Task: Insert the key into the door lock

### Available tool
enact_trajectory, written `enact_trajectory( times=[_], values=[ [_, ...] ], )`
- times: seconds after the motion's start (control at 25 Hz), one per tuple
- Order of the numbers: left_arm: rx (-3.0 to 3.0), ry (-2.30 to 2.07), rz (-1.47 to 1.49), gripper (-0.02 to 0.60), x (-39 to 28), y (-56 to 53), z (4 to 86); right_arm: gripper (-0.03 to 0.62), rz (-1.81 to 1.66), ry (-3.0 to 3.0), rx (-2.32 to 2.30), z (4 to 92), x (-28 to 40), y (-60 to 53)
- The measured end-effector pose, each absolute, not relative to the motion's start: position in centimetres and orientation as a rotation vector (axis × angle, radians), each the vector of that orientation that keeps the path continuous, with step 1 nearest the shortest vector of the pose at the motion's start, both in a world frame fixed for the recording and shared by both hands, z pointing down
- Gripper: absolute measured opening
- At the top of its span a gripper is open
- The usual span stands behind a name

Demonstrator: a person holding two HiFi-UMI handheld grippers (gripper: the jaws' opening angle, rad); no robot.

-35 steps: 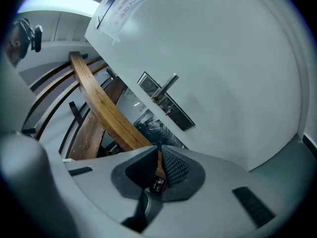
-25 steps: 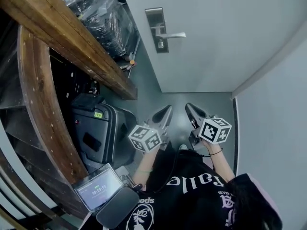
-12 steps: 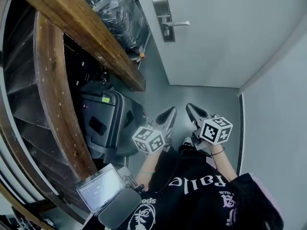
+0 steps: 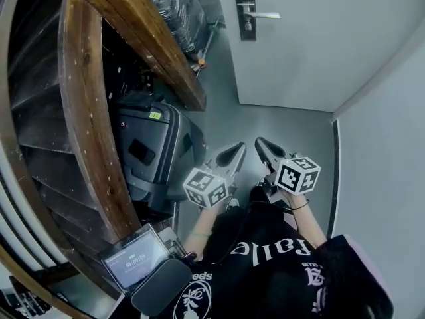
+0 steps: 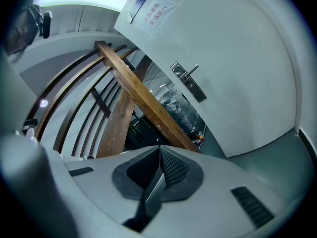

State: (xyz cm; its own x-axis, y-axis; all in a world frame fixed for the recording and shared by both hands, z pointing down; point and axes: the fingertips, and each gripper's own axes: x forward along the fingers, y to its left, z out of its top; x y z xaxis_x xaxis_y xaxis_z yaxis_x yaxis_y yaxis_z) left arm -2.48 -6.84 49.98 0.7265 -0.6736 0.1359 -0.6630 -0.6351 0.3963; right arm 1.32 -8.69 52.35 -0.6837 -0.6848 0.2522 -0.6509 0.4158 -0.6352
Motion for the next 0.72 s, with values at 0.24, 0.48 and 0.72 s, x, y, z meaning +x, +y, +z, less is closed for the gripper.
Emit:
enact_trajectory(
  times=[0.24, 0.48, 0.72],
  values=[
    [2.471, -1.058, -0.021, 0.005, -9.4, -0.7, 51.6, 0.023, -1.199, 2.565, -1.241, 53.8, -4.2, -1.9],
    [2.486, -0.989, -0.017, 0.005, -11.3, 3.6, 52.1, 0.024, -1.211, 2.538, -1.288, 54.4, -6.6, 3.7],
    [2.529, -0.957, -0.053, 0.005, -10.7, 5.6, 50.8, 0.023, -1.16, 2.539, -1.321, 53.3, -6.0, 6.1]
  ],
)
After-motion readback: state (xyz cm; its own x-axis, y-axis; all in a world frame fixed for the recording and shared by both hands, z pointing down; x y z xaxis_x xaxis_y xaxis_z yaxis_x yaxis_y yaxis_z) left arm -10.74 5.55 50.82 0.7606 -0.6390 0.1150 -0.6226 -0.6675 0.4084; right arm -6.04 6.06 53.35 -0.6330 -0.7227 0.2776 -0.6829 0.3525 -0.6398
